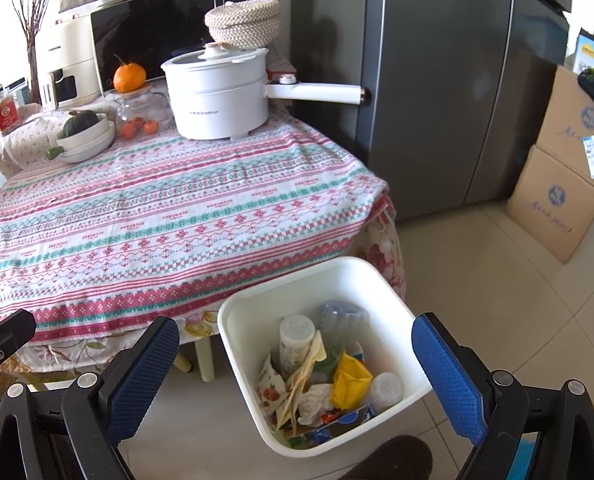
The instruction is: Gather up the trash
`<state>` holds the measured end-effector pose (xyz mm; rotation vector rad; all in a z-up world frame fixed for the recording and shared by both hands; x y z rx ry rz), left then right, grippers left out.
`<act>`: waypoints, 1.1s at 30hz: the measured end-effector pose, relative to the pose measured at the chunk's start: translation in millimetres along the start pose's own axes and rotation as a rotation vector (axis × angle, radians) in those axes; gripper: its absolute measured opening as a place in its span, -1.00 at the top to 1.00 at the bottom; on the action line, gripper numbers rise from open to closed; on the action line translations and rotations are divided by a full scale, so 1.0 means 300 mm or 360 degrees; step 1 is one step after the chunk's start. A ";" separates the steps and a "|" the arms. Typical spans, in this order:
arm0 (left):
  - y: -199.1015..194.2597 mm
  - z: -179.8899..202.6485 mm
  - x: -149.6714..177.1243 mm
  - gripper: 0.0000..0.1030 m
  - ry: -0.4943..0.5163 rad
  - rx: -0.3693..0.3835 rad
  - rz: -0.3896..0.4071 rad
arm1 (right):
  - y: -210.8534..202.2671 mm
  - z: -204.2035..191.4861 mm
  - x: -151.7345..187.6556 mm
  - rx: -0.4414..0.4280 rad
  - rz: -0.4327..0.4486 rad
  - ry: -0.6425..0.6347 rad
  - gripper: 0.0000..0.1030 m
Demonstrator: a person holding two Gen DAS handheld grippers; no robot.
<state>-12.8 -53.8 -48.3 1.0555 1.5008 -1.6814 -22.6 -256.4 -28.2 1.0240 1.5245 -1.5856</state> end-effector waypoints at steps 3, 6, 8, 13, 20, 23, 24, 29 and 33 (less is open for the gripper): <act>-0.001 0.008 0.000 -1.00 -0.0001 0.0003 -0.0003 | 0.001 0.000 0.001 0.0000 0.0001 -0.0003 -0.88; 0.001 0.014 0.002 -1.00 0.0001 0.0005 -0.0007 | 0.001 -0.001 0.002 0.0001 0.0000 -0.0002 -0.88; 0.000 0.013 0.002 -1.00 0.0000 0.0004 -0.0006 | 0.001 -0.002 0.002 -0.0001 -0.0003 -0.0002 -0.88; 0.000 0.009 0.004 -1.00 -0.0007 0.0006 -0.0010 | 0.007 -0.004 0.007 -0.0001 -0.0011 -0.0010 -0.88; -0.004 0.013 0.003 -1.00 -0.0002 -0.0015 -0.0002 | 0.006 -0.006 0.007 0.0000 -0.0012 -0.0011 -0.88; -0.004 0.012 0.003 -1.00 -0.0003 -0.0025 0.0000 | 0.007 -0.004 0.006 0.0000 -0.0010 -0.0013 -0.88; -0.003 0.011 0.003 -1.00 -0.0003 -0.0030 0.0001 | 0.008 -0.002 0.005 0.0000 -0.0008 -0.0011 -0.88; -0.004 0.005 0.003 -1.00 -0.0015 -0.0043 0.0000 | 0.018 0.008 0.001 -0.0002 -0.0004 -0.0007 -0.88; -0.007 0.005 0.002 -1.00 -0.0017 -0.0052 0.0003 | 0.020 0.009 0.000 -0.0003 -0.0004 -0.0008 -0.88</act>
Point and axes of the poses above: each gripper's, at about its wrist camera, not at the fingertips, and y roughly the way its jaws point, z to its right, x to its underside, the point moved 4 cm from there along y, roughly the way its jaws point, and after that the axes turned 15 degrees about z, right-handed, at the moved point
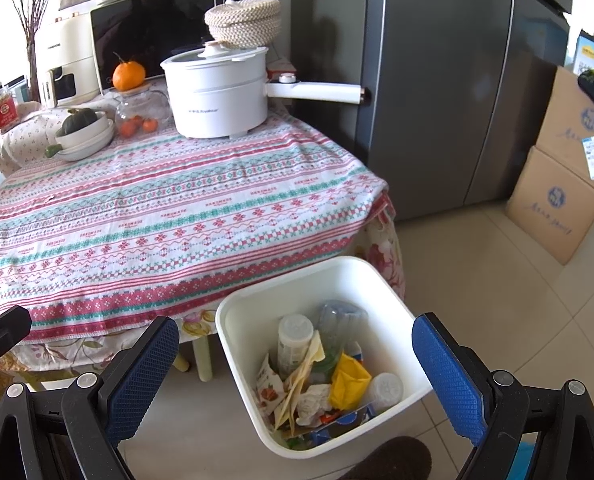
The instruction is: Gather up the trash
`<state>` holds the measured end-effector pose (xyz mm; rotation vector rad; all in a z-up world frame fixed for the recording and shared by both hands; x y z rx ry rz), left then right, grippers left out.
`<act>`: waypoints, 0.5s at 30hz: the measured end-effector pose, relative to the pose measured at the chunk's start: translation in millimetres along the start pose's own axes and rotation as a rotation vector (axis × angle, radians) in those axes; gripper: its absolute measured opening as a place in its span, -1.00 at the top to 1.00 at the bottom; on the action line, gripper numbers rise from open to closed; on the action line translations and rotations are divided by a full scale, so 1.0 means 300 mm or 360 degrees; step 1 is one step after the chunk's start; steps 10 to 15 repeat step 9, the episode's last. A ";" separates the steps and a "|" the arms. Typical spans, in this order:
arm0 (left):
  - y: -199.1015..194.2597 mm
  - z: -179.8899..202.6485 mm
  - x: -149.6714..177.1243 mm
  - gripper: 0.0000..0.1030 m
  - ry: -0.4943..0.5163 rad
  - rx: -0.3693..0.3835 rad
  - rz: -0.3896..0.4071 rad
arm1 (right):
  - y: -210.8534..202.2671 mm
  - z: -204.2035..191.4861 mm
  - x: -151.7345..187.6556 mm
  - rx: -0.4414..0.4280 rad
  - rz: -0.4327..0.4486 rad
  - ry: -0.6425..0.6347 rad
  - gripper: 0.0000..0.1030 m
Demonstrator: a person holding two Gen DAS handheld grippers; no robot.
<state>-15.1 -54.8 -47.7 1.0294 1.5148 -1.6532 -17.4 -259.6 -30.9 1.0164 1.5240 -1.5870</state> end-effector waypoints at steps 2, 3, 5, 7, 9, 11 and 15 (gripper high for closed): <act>-0.003 -0.003 0.000 -1.00 0.0000 0.0003 0.0001 | 0.002 0.000 -0.001 0.0000 0.0000 -0.0002 -0.89; -0.003 -0.003 0.001 -1.00 -0.0004 0.0007 -0.0001 | 0.002 0.000 -0.001 0.0000 -0.0001 -0.0003 -0.89; -0.001 -0.005 0.003 -1.00 -0.0010 0.0015 -0.0009 | 0.004 0.002 0.003 0.0002 -0.0003 -0.0004 -0.89; -0.001 -0.010 0.004 -1.00 -0.0015 0.0011 -0.0018 | 0.005 0.004 0.005 0.0002 -0.0005 -0.0004 -0.89; 0.004 -0.028 -0.011 -1.00 -0.0025 0.0016 -0.0033 | 0.007 0.007 0.007 -0.0001 -0.0007 0.0000 -0.89; 0.004 -0.028 -0.011 -1.00 -0.0025 0.0016 -0.0033 | 0.007 0.007 0.007 -0.0001 -0.0007 0.0000 -0.89; 0.004 -0.028 -0.011 -1.00 -0.0025 0.0016 -0.0033 | 0.007 0.007 0.007 -0.0001 -0.0007 0.0000 -0.89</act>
Point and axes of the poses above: each gripper's, at about its wrist camera, not at the fingertips, and y roughly the way its jaws point, z to its right, x to its underside, the point moved 4 cm from there along y, roughly the way its jaws point, and after that the axes turned 15 degrees about z, right-handed, at the moved point
